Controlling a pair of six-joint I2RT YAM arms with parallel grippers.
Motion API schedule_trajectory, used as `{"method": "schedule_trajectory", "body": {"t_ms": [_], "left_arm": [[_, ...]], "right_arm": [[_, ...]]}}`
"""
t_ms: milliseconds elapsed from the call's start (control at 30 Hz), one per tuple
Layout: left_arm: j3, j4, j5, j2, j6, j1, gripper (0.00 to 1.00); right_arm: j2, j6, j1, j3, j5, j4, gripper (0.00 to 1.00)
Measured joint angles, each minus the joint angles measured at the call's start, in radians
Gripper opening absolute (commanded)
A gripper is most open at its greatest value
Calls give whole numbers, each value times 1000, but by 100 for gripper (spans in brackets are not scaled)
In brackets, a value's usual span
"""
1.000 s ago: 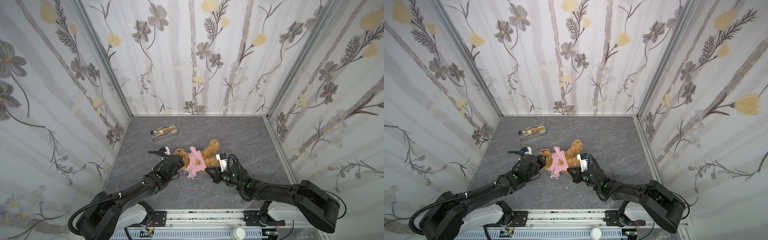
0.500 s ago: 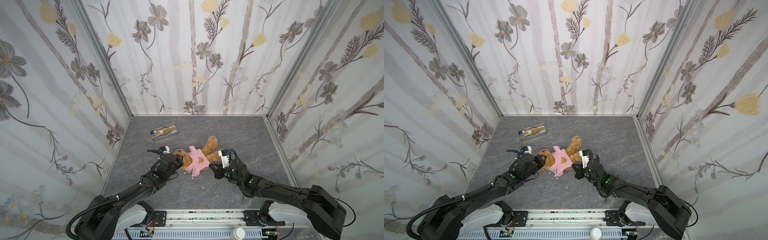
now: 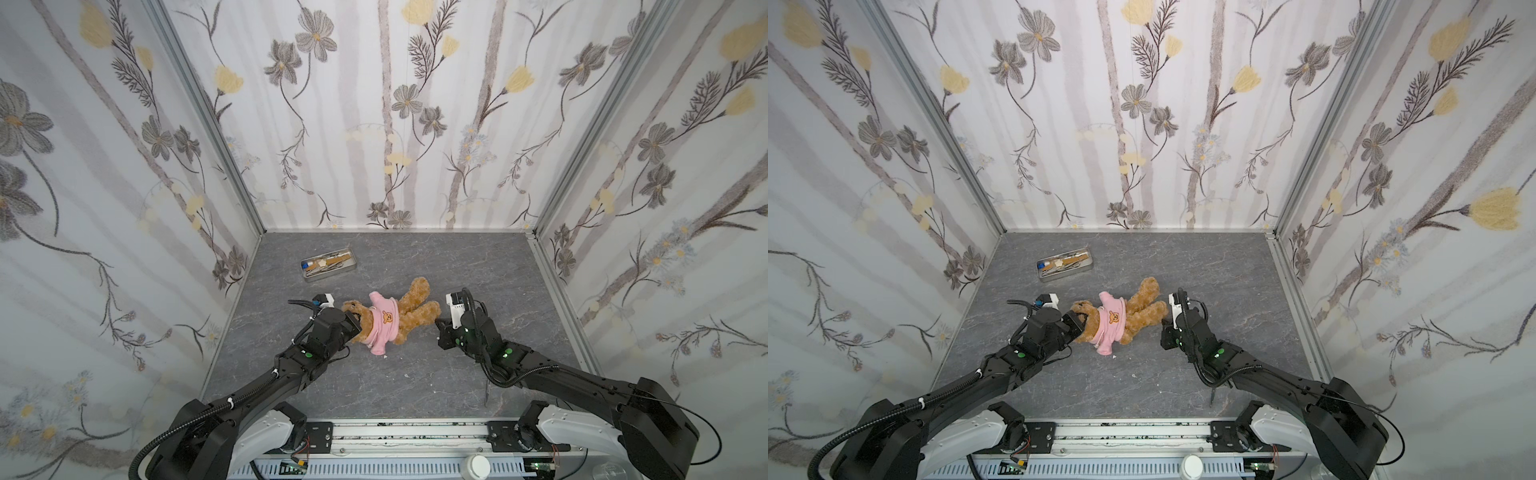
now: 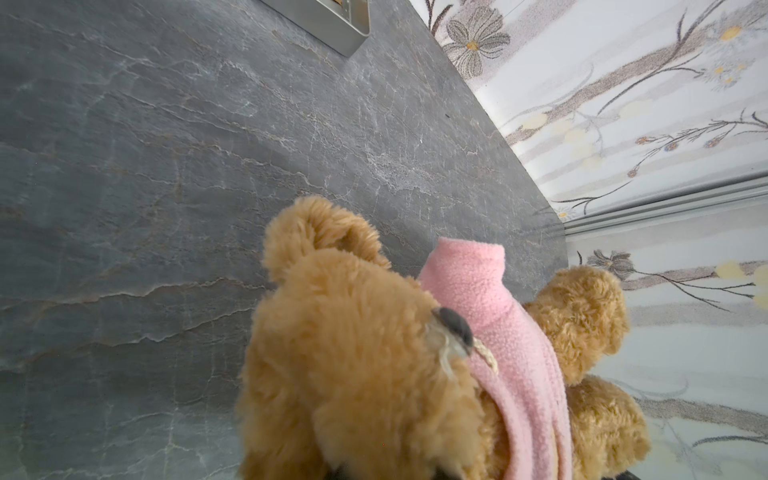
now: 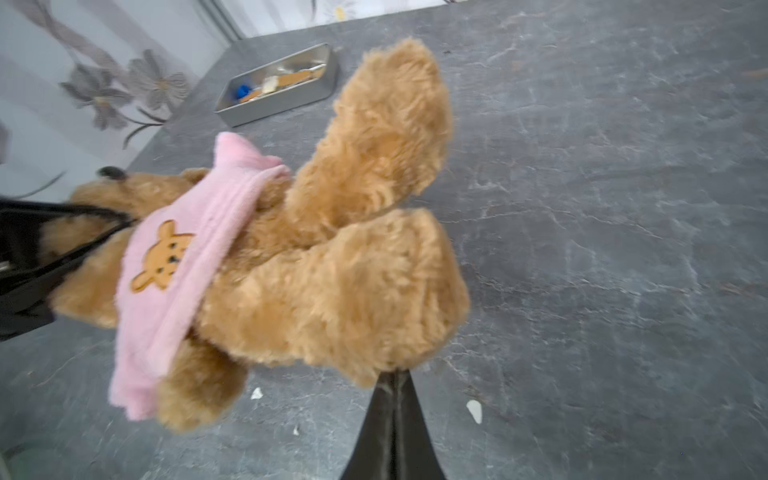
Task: Dress the teddy bear
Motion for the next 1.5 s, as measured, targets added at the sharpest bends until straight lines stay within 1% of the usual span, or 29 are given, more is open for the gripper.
{"method": "schedule_trajectory", "body": {"t_ms": [67,133,233,333,433,567,667,800,900,1167,1367,1500], "left_arm": [[5,-2,10,6,-19,4,0],[9,-2,19,10,-45,10,0],[11,2,43,13,-102,13,0],[13,1,90,15,-166,13,0],[16,1,129,7,-227,13,0],[16,6,169,-3,-294,13,0],[21,8,196,-6,-328,12,0],[29,11,217,-6,-354,3,0],[33,16,230,-5,-371,-6,0],[44,20,241,-2,-398,-23,0],[48,23,240,9,-419,-35,0],[48,23,234,15,-422,-46,0]], "right_arm": [[-7,-41,14,1,-96,31,23],[-2,-79,49,18,-175,40,28],[26,-122,125,21,-248,88,25],[55,-135,193,-15,-256,150,20],[91,-139,231,-28,-203,198,15],[142,-146,256,-40,-88,275,12],[158,-153,257,-67,2,319,12],[175,-182,258,-90,84,391,18],[192,-210,258,-97,119,451,23],[217,-282,258,-103,185,557,24],[232,-312,258,-102,192,603,21],[236,-324,258,-103,192,632,15]]}}
